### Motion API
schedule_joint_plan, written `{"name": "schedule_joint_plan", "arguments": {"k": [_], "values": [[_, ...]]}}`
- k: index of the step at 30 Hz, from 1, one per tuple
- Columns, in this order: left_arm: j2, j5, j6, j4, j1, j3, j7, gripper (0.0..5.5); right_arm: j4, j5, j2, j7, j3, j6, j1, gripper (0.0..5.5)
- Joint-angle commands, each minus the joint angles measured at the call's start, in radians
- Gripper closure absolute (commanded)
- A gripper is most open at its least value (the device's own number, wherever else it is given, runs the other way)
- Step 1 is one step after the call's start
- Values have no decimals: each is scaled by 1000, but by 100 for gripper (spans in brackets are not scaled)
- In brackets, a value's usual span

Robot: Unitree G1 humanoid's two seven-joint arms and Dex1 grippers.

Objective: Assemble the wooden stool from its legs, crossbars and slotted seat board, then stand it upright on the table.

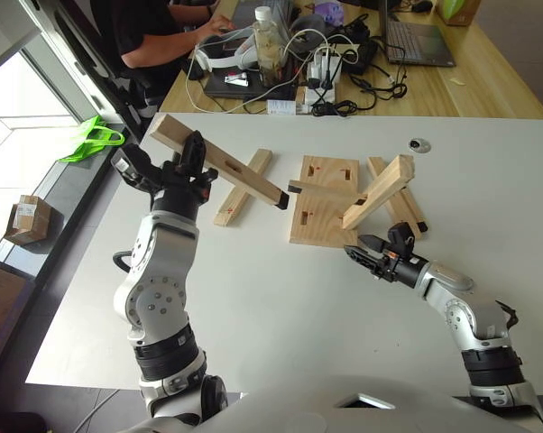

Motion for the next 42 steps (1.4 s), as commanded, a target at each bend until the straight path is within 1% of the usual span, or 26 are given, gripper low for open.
{"name": "schedule_joint_plan", "arguments": {"k": [1, 7, 11, 15, 19, 23, 28, 34, 37, 38, 42], "values": [[-19, 1, 2, -13, 4, -34, 4, 448, -30, 12, 41, -23, 27, 25, -14, 261], [-35, 64, -49, 61, 84, -62, -64, 448, -35, 13, 42, -23, 28, 33, -25, 261], [-62, 122, -100, 107, 80, -94, -96, 448, -51, 19, 36, -21, 27, 41, -21, 261], [-105, 131, -126, 97, 73, -126, -99, 448, -50, 20, 13, -3, 22, 49, -16, 261], [-105, 166, -132, 107, 85, -141, -105, 448, -46, 25, -7, 8, 5, 55, -18, 261], [-69, 277, -155, 113, 87, -168, -116, 448, -49, 30, -19, 11, -7, 56, -13, 261], [-46, 316, -150, 98, 99, -187, -143, 448, -48, 30, -24, 9, -26, 52, -5, 261], [60, 467, -114, 63, 110, -345, -230, 448, -21, 19, -8, -44, -101, 18, -26, 261], [73, 505, -96, 54, 104, -394, -250, 448, -29, 16, 30, -94, -127, -20, -42, 261], [68, 505, -89, 56, 103, -395, -250, 448, -31, 19, 37, -101, -127, -24, -45, 261], [39, 334, 97, 125, -36, -246, -217, 448, -28, 6, 63, -119, -108, -41, -52, 261]]}}
